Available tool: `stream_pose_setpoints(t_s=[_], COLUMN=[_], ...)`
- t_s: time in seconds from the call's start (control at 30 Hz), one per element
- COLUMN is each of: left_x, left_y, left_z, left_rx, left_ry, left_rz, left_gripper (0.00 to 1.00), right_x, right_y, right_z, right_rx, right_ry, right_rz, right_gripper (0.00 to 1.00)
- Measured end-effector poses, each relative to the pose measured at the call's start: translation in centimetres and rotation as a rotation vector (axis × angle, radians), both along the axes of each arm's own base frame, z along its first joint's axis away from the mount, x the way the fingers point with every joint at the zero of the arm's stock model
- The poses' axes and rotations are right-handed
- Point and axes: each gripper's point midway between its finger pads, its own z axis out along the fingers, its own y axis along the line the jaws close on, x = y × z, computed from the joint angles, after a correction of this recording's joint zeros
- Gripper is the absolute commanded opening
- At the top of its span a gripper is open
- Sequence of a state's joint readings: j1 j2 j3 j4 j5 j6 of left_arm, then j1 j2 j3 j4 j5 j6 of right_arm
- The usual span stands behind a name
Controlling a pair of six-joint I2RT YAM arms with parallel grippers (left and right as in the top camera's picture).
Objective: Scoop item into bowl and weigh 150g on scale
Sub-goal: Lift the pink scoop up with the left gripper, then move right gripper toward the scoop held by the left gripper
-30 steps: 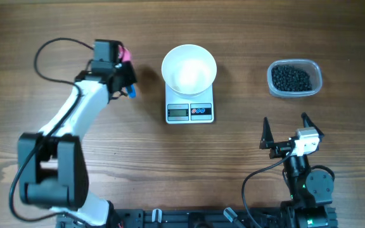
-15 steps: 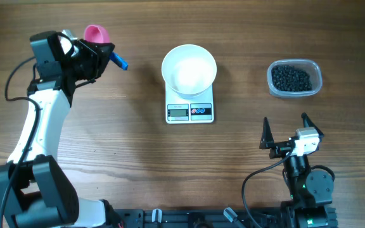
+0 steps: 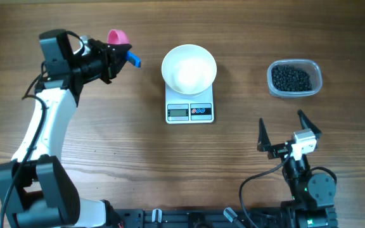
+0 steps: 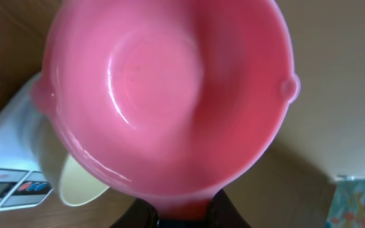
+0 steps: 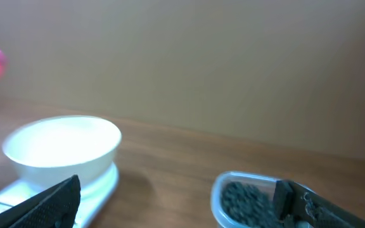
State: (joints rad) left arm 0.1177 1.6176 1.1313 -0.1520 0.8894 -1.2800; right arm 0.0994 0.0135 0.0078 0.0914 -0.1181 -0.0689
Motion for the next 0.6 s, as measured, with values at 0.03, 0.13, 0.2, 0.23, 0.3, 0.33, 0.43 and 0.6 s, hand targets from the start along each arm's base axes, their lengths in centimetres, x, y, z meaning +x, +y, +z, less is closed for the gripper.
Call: stream_pose_setpoints(t_s=[0.03,0.13,0.2,0.23,0.3,0.33,0.43,0.6], left_x=[0.2,0.6,1.0,1.2,1.3,1.2,0.8,0.6], left_y=[-0.4,-1.3,-1.8,-2.1,-2.8,-3.3,-4.5,-5.2], left_z=[0.4,1.7,2.8,3.2,3.8,4.0,4.0,4.0], left_rx=[-0.007,-0.040,-0.054,-0.060,-0.067,-0.078,-0.138,-0.195], left_ry=[-0.017,-0.054,-0.099,-0.118,-0.144,-0.140,-0.067,0.006], left_rz=[-0.007,-0.018,-0.024,-0.030,-0.043,-0.051,-0.049,-0.038], left_gripper=[0.04,0.04,0.04,0.05,0.05,0.05,0.04,0.04], right_x=[-0.1,-0.8,-1.1,-1.1,-0.5,0.5,4.5,9.8], right_y=[0.2,0.4,0.5,0.6,1.1,1.6,3.6,7.6], right_z=[0.4,4.3,8.4,10.5,14.5,16.2,18.0,18.6], right_rx=[0.020,0.063,0.077,0.080,0.075,0.069,0.057,0.112], right_ry=[-0.005,-0.059,-0.099,-0.113,-0.095,-0.054,0.176,0.442], right_rz=[0.012,0.034,0.045,0.050,0.076,0.097,0.185,0.394], right_gripper=[1.00,1.00,1.00,1.00,1.00,1.00,1.00,1.00])
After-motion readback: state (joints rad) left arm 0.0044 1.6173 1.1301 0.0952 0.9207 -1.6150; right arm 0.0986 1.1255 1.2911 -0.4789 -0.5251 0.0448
